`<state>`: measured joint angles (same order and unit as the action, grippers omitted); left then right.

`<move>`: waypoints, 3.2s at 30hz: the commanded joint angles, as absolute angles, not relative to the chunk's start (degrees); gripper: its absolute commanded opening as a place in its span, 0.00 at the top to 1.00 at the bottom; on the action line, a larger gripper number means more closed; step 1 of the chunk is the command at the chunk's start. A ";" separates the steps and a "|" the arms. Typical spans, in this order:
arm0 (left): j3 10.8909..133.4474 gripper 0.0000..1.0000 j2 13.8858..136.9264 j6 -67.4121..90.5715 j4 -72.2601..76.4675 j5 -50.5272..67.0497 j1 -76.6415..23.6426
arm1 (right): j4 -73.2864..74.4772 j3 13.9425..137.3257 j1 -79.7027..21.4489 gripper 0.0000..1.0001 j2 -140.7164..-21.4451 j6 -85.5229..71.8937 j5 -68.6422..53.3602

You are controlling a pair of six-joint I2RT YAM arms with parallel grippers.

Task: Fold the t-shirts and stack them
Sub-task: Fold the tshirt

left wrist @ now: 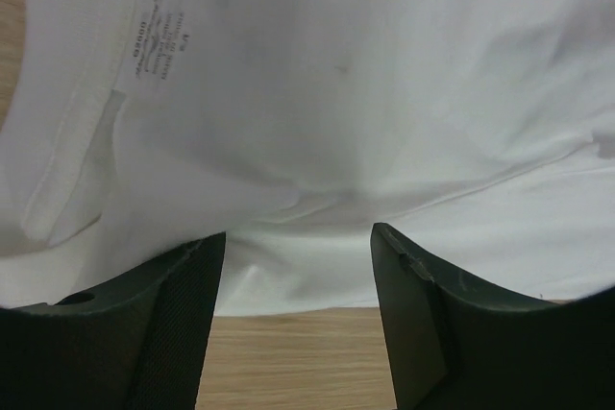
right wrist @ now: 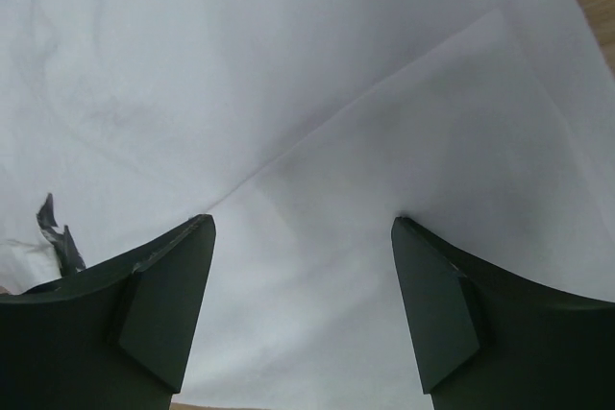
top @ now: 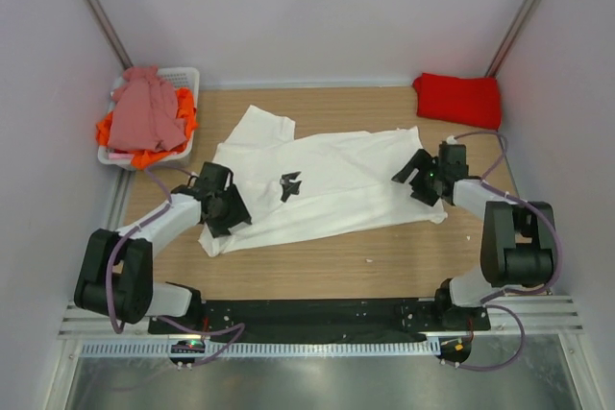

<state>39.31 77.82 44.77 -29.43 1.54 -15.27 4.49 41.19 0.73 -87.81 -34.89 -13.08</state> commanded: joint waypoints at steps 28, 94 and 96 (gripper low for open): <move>37.54 0.51 61.00 58.70 -46.67 -19.86 -40.15 | 26.20 45.36 -9.49 0.07 -66.62 -36.56 16.89; 57.24 0.48 54.77 58.12 -78.08 -23.83 -47.37 | 6.68 36.74 3.34 0.19 -93.52 -34.80 -10.02; 53.72 0.53 55.72 55.39 -64.43 -19.62 -47.46 | 6.42 36.74 3.43 0.19 -93.25 -34.72 -10.28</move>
<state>57.17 54.28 57.63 -72.82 -22.74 -47.46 -1.96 40.62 3.14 -89.60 -36.36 -13.23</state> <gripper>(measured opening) 0.486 0.806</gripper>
